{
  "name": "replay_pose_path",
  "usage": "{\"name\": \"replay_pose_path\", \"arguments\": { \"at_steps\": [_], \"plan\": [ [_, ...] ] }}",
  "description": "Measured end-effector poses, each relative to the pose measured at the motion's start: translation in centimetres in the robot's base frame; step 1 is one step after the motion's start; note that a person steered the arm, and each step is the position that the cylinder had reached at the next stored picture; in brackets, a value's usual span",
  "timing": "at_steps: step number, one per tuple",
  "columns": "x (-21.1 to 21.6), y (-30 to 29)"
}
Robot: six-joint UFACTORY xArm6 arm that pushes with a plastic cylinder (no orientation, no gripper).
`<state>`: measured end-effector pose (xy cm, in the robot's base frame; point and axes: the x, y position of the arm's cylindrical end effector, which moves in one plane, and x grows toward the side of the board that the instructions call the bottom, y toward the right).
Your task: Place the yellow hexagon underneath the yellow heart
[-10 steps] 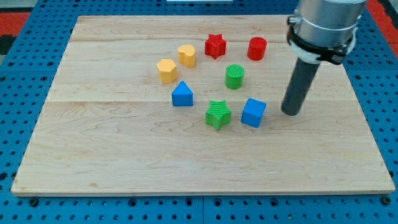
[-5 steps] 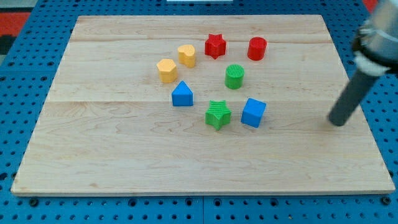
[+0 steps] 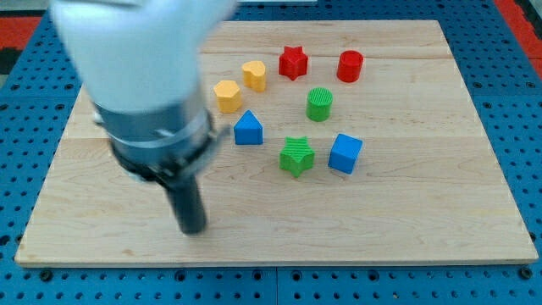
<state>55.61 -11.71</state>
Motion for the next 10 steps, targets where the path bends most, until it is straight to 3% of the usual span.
{"name": "replay_pose_path", "arguments": {
  "at_steps": [1,3,7,10],
  "plan": [
    [-6.3,-5.0],
    [-21.0,-4.1],
    [-21.1,2.4],
    [-19.3,1.1]
  ]
}}
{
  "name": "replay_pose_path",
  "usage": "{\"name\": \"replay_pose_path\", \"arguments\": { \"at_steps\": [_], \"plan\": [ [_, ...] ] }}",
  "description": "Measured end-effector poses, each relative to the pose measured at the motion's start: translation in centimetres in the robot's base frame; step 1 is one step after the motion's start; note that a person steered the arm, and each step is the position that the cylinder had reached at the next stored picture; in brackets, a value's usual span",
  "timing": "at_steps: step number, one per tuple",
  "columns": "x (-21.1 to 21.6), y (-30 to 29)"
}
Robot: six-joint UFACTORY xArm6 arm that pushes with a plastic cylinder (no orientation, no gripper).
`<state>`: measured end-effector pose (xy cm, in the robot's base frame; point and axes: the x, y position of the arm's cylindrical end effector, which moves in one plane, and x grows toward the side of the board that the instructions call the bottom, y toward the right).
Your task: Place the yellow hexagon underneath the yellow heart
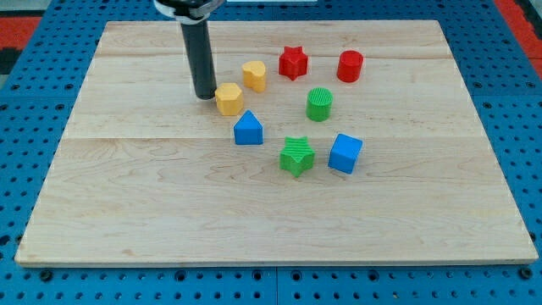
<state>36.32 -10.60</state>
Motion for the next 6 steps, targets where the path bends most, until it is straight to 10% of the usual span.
{"name": "replay_pose_path", "arguments": {
  "at_steps": [6],
  "plan": [
    [0.8,4.3]
  ]
}}
